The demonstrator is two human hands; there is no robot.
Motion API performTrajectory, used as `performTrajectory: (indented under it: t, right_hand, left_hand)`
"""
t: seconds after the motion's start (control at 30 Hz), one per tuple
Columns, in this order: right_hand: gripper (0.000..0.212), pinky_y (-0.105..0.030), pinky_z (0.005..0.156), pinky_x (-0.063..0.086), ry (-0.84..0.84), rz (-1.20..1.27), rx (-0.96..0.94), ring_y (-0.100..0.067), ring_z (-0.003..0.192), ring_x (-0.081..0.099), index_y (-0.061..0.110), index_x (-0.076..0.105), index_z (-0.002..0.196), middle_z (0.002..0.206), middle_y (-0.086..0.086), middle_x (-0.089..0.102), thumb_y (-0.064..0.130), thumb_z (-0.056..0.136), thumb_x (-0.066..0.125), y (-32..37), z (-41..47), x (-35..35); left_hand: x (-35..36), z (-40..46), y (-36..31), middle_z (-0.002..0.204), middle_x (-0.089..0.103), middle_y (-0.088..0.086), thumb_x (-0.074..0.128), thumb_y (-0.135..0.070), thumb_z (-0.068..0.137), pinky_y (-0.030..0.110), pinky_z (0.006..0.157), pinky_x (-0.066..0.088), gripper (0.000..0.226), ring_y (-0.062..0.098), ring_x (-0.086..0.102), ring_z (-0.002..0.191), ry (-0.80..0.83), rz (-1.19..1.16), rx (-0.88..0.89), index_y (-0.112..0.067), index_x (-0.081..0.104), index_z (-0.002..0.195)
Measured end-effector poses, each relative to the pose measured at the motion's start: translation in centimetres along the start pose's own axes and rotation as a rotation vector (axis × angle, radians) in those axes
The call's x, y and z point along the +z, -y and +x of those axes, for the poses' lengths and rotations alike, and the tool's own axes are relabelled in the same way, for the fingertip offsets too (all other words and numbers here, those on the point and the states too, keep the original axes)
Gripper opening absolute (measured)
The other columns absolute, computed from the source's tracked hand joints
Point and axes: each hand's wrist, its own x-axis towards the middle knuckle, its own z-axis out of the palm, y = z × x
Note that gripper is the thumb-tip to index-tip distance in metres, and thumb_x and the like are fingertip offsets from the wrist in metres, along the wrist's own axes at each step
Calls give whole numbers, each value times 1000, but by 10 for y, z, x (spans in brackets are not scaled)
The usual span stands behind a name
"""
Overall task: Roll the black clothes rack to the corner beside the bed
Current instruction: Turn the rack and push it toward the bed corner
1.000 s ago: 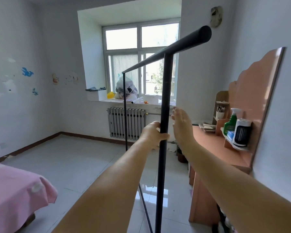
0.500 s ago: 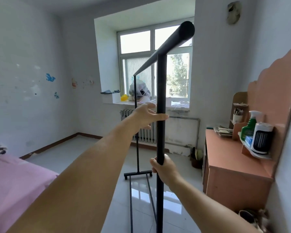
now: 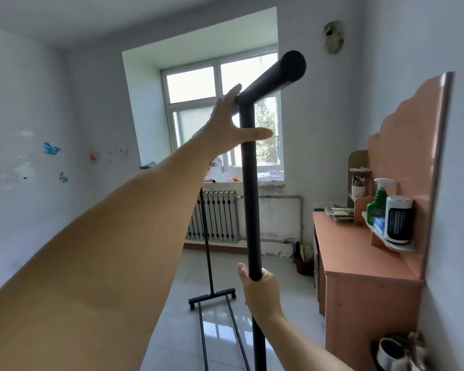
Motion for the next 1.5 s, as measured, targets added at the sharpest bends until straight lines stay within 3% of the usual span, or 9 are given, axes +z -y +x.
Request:
performTrajectory:
  t: [0.1, 0.2, 0.33, 0.53, 0.67, 0.8, 1.13, 1.3, 1.5]
  right_hand:
    - [42, -12, 37, 33, -73, -24, -38, -2, 31, 33, 18, 40, 52, 40, 9, 36, 21, 89, 60, -6, 9, -5]
    - [44, -13, 38, 33, -124, -53, -48, -3, 33, 32, 18, 38, 50, 40, 9, 35, 17, 88, 60, -10, 21, -12]
    - [32, -25, 43, 38, -84, -20, -8, -14, 44, 38, 13, 42, 59, 50, -3, 39, 13, 87, 59, -14, 39, -20]
    - [24, -28, 44, 34, -16, 7, 2, -20, 49, 37, 9, 44, 64, 55, -11, 38, 9, 85, 56, -20, 68, -34]
    - [29, -26, 43, 32, 15, 31, 3, -19, 47, 34, 13, 41, 59, 51, -8, 37, 6, 83, 56, -22, 86, -44]
    - [34, -23, 40, 32, 53, 66, 4, -15, 42, 33, 15, 39, 56, 47, -3, 37, 5, 84, 56, -24, 98, -60]
    - [31, -27, 45, 29, 121, 117, -10, -17, 44, 31, 12, 39, 59, 50, -6, 35, 2, 84, 55, -22, 102, -103]
    - [39, -23, 38, 31, 157, 149, 1, -13, 37, 33, 15, 39, 53, 43, 1, 37, 0, 85, 55, -23, 99, -121]
    - [36, -22, 35, 32, 179, 119, 29, -11, 31, 34, 13, 39, 54, 39, 3, 37, -1, 84, 55, -19, 97, -143]
  left_hand:
    - [-3, 18, -3, 105, 49, -16, 74, -38, 72, 13, 73, 34, 54, -8, 45, 95, 70, 25, 49, -22, 44, 115]
    - [5, 34, 1, 90, 47, -15, 71, -40, 74, 15, 64, 35, 44, -2, 47, 83, 46, 97, 99, -20, 45, 103]
    - [19, 54, 9, 80, 44, -14, 67, -44, 74, 13, 55, 35, 40, 1, 44, 71, -18, 172, 137, -20, 41, 93]
    - [39, 82, 20, 90, 47, 0, 65, -47, 74, 26, 67, 36, 39, 18, 46, 81, -32, 256, 187, -18, 44, 89]
    - [54, 96, 23, 86, 46, -4, 62, -52, 70, 35, 74, 40, 39, 19, 46, 81, -36, 259, 150, -22, 44, 86]
    - [71, 107, 18, 77, 41, -13, 57, -58, 66, 35, 74, 38, 39, 18, 44, 80, -52, 279, 142, -26, 41, 81]
    - [108, 120, -10, 78, 43, -10, 61, -53, 73, 36, 72, 38, 40, 19, 47, 81, -46, 331, 145, -20, 44, 87]
    - [120, 119, -25, 85, 47, -5, 60, -54, 76, 37, 75, 39, 40, 20, 49, 84, -53, 379, 135, -20, 45, 90]
    - [126, 111, -40, 76, 43, -11, 56, -64, 71, 42, 80, 41, 45, 18, 49, 80, -106, 483, 118, -23, 43, 84]
